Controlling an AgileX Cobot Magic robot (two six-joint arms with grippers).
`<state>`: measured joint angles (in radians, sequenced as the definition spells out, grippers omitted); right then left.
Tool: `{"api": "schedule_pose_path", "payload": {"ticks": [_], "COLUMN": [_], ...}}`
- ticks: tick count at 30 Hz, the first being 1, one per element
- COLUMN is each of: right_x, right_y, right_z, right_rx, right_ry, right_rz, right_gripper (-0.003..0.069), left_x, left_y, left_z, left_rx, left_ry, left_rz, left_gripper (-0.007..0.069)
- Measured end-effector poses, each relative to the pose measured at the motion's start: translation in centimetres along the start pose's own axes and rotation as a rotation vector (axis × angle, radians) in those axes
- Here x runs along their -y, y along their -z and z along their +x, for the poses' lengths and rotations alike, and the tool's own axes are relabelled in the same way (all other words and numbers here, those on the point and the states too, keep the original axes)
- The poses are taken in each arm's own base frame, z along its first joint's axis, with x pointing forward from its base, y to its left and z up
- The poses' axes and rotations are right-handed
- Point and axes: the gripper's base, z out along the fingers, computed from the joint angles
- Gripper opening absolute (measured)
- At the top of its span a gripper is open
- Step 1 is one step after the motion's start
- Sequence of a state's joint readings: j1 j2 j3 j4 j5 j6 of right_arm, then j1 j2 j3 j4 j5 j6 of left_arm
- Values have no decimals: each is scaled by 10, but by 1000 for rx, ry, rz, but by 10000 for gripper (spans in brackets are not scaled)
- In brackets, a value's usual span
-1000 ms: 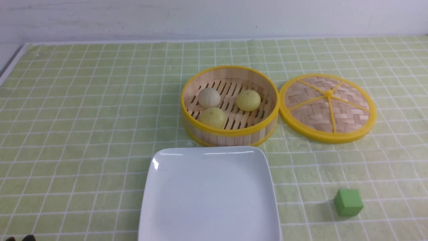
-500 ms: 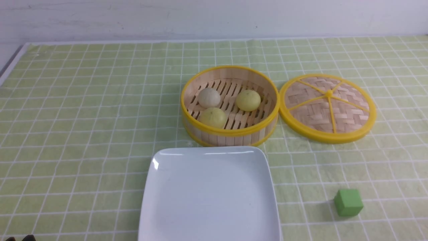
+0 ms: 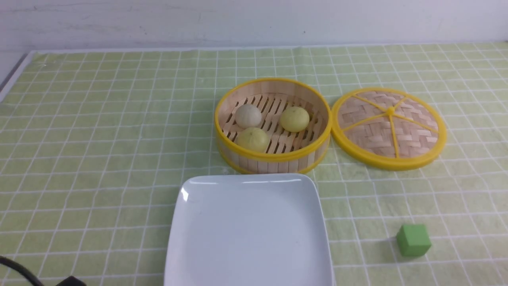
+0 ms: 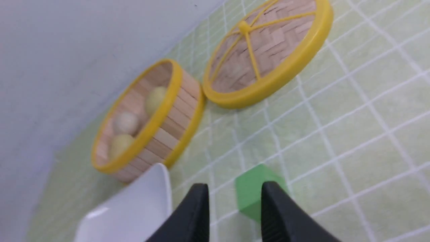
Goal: Put the steamed buns into the plate on the green tablecloth.
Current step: 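Reach toward a bun in the bamboo steamer with the right gripper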
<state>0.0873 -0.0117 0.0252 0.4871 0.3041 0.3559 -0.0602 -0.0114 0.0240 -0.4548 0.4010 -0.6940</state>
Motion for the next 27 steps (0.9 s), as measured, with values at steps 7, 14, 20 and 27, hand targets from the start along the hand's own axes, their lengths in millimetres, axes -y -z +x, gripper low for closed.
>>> {"api": "schedule_pose_path", "payload": {"ticks": [7, 14, 20, 27], "right_x": [-4, -43, -63, -97], "right_y": [0, 11, -30, -117], "right_z": [-5, -37, -62, -49], "right_rx": [48, 62, -485, -950], "right_ry": [-133, 62, 307, 411], "right_rz": [-51, -81, 321, 128], "right_gripper": [240, 109, -13, 2], "left_x": [6, 57, 82, 85], "left_y": [0, 23, 2, -48], "left_z": [-3, -20, -18, -26], "left_rx": [28, 48, -403, -724], "left_ry": [239, -42, -241, -458], "left_rz": [80, 180, -184, -339], "left_gripper": [234, 65, 2, 2]}}
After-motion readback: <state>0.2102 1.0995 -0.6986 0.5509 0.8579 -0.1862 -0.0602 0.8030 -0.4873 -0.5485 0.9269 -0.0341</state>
